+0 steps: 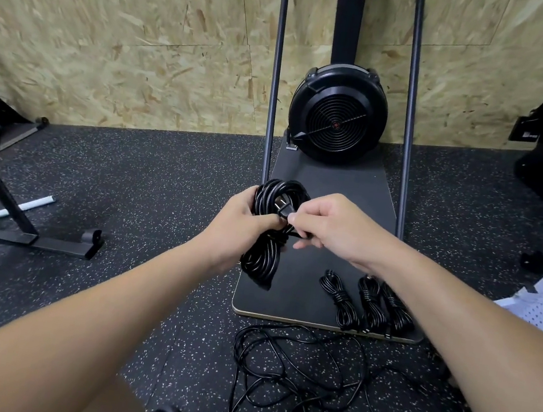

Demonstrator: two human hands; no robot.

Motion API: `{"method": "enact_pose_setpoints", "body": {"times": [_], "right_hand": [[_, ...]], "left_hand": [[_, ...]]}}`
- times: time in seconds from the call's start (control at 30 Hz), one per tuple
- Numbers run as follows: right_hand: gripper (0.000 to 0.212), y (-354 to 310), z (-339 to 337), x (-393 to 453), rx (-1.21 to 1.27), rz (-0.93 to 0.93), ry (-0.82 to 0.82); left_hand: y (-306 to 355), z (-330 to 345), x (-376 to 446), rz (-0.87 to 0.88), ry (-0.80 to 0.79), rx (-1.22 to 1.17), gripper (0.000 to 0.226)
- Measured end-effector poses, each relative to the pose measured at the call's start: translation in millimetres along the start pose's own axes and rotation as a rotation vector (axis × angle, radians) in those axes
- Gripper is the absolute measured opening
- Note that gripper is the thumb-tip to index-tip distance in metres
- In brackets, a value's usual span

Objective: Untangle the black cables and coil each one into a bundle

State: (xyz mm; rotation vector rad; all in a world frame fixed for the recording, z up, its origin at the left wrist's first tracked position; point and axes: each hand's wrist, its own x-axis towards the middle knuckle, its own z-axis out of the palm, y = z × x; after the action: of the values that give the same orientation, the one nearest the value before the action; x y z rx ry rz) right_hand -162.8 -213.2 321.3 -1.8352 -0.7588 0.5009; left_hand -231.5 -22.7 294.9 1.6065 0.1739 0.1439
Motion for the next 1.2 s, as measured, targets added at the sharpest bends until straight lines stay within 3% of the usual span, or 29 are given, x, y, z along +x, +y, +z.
{"method": "enact_pose_setpoints", "body": {"times": [0.1, 0.27, 0.4, 0.53, 0.73, 0.83, 0.9, 0.93, 1.03, 1.1, 1.2], "right_hand": [[0.042, 5, 4, 5, -0.044, 0.066, 0.067], [0.047, 2, 4, 5, -0.441, 0.121, 0.119], [0.043, 4, 10, 2, -0.512, 0.042, 0.261], [0.033, 13, -2, 6, -0.396, 0.089, 0.363], [0.019, 19, -7, 7, -0.272, 0.161, 0.235], [0.023, 16, -8, 6, 0.122, 0.155, 0.160], [0.026, 12, -5, 7, 0.380, 0.174, 0.125], [0.030, 10, 0, 9, 0.354, 0.182, 0.143], [0.084, 14, 11, 11, -0.132, 0.240, 0.219], [0.081, 20, 6, 11, -0.269, 0.243, 0.251], [0.067, 24, -7, 9, -0.232, 0.200, 0.247]], "left_hand": [[0, 1, -1, 0.032, -0.004, 0.047, 0.038], [3, 2, -7, 0.117, -0.095, 0.276, 0.038], [2, -5, -7, 0.085, -0.171, 0.206, 0.043], [6, -6, -8, -0.061, -0.234, 0.055, 0.051], [5, -4, -5, 0.063, -0.138, 0.316, 0.013], [9, -6, -5, 0.103, -0.091, 0.379, 0.012], [8, -3, -5, 0.178, -0.042, 0.554, 0.012], [7, -1, -6, 0.228, -0.035, 0.684, 0.014], [4, 5, -8, 0.373, -0.061, 0.982, 0.023], [5, 6, -8, 0.377, -0.087, 0.895, 0.017], [11, 3, -9, 0.324, -0.076, 0.665, 0.008]]}}
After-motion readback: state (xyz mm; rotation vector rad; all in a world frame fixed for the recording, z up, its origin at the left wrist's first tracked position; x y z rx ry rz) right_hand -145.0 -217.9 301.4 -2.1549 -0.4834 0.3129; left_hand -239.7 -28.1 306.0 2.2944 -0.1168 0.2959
